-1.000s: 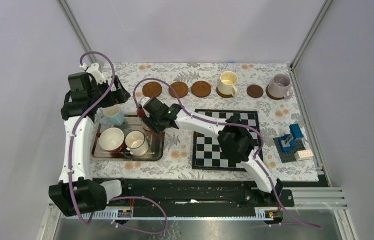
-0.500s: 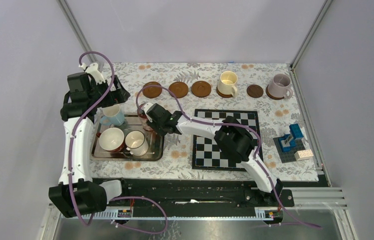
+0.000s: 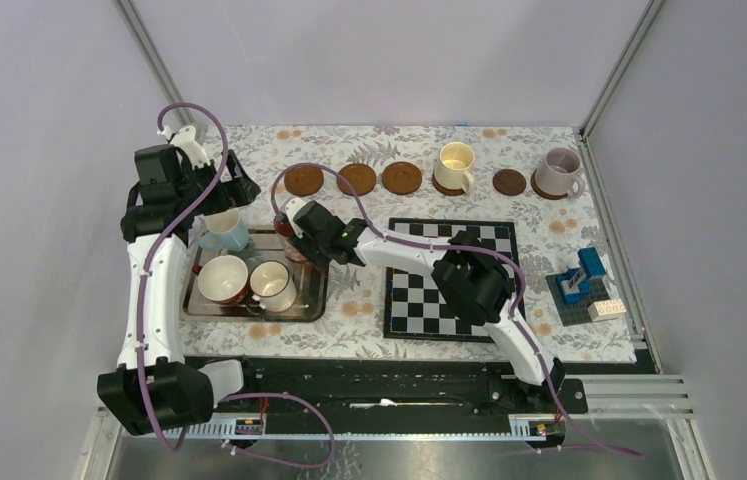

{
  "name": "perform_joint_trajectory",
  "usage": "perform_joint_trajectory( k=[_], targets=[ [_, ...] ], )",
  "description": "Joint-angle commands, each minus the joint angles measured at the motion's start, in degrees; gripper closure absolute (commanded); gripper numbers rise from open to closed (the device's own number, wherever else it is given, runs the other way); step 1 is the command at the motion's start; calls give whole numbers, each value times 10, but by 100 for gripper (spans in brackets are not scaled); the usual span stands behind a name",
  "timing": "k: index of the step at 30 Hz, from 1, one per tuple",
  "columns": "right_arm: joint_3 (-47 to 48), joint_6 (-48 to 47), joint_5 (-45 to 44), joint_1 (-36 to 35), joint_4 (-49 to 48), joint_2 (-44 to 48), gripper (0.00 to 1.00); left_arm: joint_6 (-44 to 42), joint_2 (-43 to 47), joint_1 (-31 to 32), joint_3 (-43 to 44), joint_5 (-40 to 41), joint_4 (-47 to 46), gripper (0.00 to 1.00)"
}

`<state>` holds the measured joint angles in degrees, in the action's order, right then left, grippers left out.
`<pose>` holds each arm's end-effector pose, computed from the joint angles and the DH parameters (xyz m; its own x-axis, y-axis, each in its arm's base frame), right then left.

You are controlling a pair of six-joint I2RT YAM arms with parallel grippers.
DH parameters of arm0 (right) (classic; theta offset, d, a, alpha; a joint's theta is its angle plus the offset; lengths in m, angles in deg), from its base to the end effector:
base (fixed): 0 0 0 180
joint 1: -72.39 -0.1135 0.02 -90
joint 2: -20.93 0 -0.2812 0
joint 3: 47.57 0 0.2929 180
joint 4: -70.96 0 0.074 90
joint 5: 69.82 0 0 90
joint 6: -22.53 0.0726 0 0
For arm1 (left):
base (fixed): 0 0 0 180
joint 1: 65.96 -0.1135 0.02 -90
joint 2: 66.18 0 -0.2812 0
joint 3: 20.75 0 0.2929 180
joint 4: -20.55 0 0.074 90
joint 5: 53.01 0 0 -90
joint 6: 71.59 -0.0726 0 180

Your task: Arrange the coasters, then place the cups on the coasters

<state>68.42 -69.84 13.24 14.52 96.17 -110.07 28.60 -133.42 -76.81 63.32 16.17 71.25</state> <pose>0.3260 0.5025 0.1555 -0.3104 -0.5714 -0.7597 -0.8051 0.5829 -0.1095 0.3087 0.0329 0.3785 -0.5589 -0.2755 -0.7822 0.0153 0.9396 -0.3419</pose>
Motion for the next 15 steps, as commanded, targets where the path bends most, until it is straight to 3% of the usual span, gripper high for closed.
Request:
perform_joint_trajectory(
  k=[1,7,11,15],
  targets=[
    [19,-6,-4,4,-18,35,56,6,2,-4,0,-7,-33,1],
    [13,-6,-5,7,-25,47,74,7,1,-4,-3,-9,-36,1],
    [2,-5,-5,11,-40,66,100,9,-3,-4,-3,-10,-36,1],
    [-33,-5,13,17,-76,94,100,10,-8,-5,-4,-11,-38,1]
  ],
)
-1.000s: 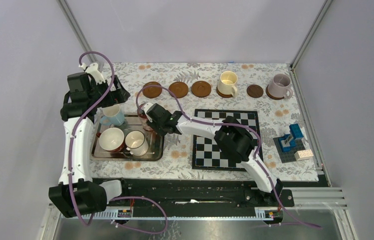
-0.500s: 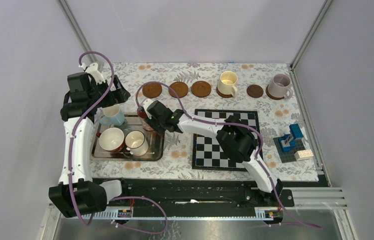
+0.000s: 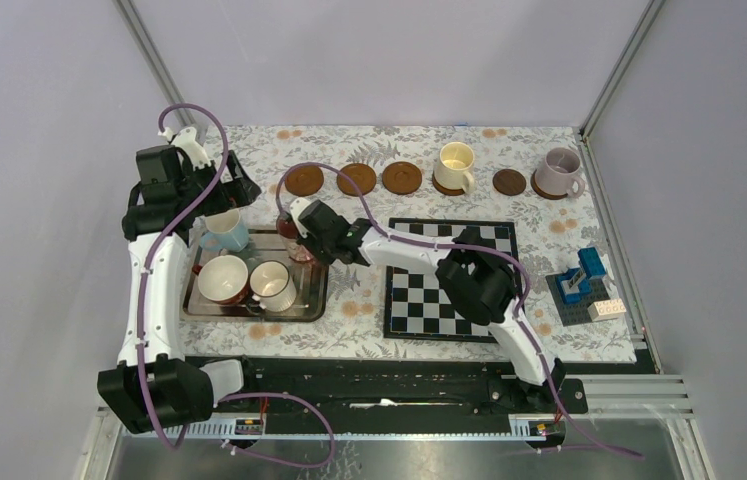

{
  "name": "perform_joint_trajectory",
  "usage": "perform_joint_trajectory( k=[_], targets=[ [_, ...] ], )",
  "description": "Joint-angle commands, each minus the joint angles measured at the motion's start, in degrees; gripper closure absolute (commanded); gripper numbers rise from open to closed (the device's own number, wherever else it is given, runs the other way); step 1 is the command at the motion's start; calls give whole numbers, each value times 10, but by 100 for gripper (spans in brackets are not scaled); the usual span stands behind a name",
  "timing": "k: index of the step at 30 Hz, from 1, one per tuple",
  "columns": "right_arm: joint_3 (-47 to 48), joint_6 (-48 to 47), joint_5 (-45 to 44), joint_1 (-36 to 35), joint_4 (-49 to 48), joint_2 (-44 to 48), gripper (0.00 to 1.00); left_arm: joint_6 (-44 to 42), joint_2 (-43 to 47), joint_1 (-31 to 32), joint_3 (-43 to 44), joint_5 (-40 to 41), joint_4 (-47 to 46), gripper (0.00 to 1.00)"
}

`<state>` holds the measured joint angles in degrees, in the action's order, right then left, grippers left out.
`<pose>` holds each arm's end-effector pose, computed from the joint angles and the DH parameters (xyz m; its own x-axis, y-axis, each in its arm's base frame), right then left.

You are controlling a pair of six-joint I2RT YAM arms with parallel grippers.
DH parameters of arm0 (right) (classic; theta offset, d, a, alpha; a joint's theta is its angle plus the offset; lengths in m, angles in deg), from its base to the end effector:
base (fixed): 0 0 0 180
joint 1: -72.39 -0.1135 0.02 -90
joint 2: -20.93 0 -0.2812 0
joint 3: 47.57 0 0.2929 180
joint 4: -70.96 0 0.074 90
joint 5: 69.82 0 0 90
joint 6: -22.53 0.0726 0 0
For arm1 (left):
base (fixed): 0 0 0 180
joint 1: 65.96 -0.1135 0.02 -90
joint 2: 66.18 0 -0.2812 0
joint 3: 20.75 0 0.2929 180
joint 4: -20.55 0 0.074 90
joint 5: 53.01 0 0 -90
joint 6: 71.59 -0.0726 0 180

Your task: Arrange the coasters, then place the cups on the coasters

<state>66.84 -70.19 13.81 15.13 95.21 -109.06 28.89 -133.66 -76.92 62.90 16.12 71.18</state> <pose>0.3286 0.4962 0.1567 -0.3085 -0.5671 -0.7637 -0.8054 0.5829 -0.1074 0.3098 0.0337 0.3746 -0.5664 -0.2828 -0.7741 0.0078 0.9374 -0.3482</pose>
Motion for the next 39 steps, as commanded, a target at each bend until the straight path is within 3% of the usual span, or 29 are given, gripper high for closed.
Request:
perform_joint_trajectory(
  k=[1,16,32,39],
  targets=[
    [-29,-1,14,13,-81,92,100,7,-6,-4,0,-11,-37,1],
    [-81,12,54,73,-148,170,100,6,-9,-5,-2,-10,-37,1],
    [-83,-25,62,231,-129,205,100,-5,-10,-5,-4,-24,-37,1],
    [-73,-64,122,284,-95,181,100,-4,-10,-5,-8,-26,-42,1]
  ],
)
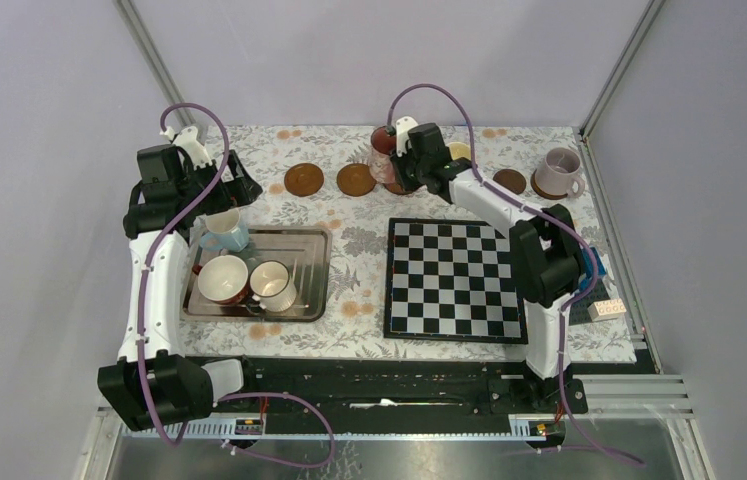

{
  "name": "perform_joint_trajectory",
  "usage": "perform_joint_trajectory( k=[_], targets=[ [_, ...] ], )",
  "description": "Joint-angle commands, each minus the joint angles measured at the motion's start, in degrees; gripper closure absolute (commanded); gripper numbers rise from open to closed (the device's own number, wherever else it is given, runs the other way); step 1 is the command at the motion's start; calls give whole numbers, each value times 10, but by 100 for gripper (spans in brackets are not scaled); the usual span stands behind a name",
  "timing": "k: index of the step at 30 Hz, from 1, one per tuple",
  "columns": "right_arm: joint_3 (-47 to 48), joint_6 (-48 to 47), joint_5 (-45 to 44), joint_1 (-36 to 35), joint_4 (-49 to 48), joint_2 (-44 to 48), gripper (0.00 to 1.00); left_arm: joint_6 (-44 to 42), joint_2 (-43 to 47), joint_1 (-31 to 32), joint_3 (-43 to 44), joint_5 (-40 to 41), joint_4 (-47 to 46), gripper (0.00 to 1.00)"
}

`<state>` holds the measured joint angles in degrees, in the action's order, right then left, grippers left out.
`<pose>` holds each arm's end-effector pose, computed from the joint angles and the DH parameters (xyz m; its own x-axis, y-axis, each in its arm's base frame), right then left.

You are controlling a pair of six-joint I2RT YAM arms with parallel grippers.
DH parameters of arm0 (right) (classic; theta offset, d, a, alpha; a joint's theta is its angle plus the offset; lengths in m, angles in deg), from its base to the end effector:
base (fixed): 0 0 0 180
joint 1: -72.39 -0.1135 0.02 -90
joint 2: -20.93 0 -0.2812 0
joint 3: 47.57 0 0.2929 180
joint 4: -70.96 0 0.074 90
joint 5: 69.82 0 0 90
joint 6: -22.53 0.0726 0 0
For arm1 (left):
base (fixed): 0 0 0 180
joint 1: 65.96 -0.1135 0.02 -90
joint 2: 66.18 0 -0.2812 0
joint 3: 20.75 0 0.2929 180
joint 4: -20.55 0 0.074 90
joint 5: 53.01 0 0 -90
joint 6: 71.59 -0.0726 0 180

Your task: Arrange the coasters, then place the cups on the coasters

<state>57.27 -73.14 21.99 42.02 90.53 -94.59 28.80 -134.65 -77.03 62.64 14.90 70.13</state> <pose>0.4782 0.2829 0.2391 -0.3803 -0.3373 -0.8612 -0.5692 0.8192 -0.0695 0.3154 0.0339 0.3702 -0.5716 -0.2821 -0.7705 0.0229 0.9332 -0.3587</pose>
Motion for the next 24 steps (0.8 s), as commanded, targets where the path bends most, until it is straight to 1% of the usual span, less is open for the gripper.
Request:
perform_joint_trajectory(
  k=[1,9,24],
  targets=[
    [24,-41,46,20,-49,32,100,-2,0,-4,-6,-15,-32,1],
    [40,-62,50,50,-57,-7,100,-5,3,-3,-14,-19,-32,1],
    [72,-64,41,69,-73,-71,100,-5,4,-4,-16,-17,-32,1]
  ],
)
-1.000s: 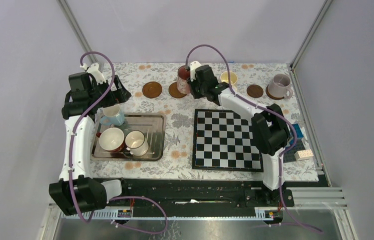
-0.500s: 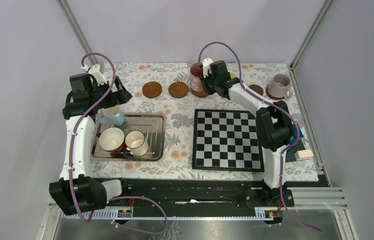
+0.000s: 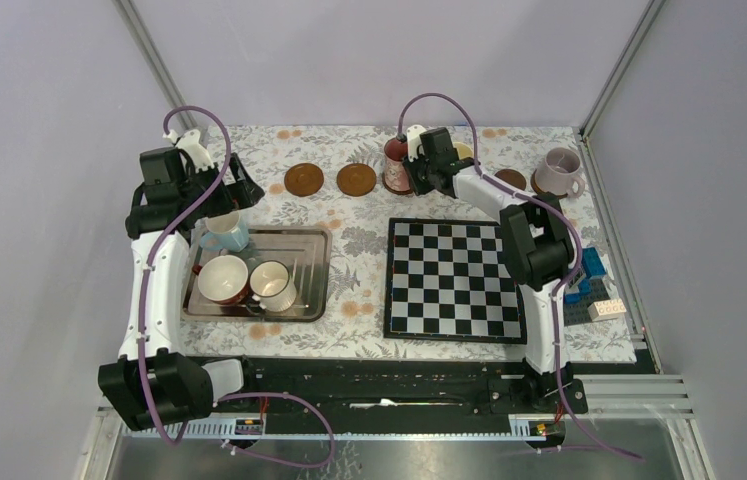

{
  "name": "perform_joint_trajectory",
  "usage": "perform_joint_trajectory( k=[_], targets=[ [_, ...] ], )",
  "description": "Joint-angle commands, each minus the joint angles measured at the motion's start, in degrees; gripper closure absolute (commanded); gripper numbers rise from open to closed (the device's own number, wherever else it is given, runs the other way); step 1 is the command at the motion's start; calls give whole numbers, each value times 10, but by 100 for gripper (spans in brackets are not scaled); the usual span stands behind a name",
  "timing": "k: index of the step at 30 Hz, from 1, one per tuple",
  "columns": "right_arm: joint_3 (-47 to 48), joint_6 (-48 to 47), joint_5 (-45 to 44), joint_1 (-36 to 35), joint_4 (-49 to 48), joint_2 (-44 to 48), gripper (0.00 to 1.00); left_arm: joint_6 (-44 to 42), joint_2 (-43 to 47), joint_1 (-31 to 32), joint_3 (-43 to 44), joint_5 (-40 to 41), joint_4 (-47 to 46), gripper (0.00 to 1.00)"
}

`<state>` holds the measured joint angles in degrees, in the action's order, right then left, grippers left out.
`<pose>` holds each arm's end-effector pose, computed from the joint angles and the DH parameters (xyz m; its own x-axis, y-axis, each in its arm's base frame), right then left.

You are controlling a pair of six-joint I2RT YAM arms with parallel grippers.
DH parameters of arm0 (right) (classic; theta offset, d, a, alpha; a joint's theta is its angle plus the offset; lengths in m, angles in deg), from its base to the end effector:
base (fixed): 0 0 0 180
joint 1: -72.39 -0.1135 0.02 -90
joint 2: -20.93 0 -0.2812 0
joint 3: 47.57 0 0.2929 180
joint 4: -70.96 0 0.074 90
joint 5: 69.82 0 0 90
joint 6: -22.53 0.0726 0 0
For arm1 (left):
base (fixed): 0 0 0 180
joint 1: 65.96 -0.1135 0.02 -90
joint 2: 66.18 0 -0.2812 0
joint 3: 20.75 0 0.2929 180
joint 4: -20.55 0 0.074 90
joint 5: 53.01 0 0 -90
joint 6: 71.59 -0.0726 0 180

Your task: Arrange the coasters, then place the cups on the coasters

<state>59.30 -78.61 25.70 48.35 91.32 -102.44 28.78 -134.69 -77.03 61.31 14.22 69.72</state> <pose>0.5200 0.2396 0.1774 -0.4456 -0.4093 -0.7962 -0.5727 0.8139 -0.0980 0.3158 0.0332 0.3617 -0.5859 -0.2838 -0.7590 0.0267 0.9294 -0.3681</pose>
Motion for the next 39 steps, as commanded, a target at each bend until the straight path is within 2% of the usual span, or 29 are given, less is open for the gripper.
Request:
perform_joint_trajectory(
  k=[1,35,37,39],
  targets=[
    [53,-9,3,6,-99,5,100,-6,4,-3,-3,-10,-28,1],
    [9,-21,-12,14,-139,-7,100,-5,4,-3,-4,0,-28,1],
    [9,-21,-16,14,-138,-9,97,-5,4,-4,-4,0,-28,1],
    [11,-20,-19,14,-136,-12,89,-6,4,-3,-3,-1,-28,1]
  ],
)
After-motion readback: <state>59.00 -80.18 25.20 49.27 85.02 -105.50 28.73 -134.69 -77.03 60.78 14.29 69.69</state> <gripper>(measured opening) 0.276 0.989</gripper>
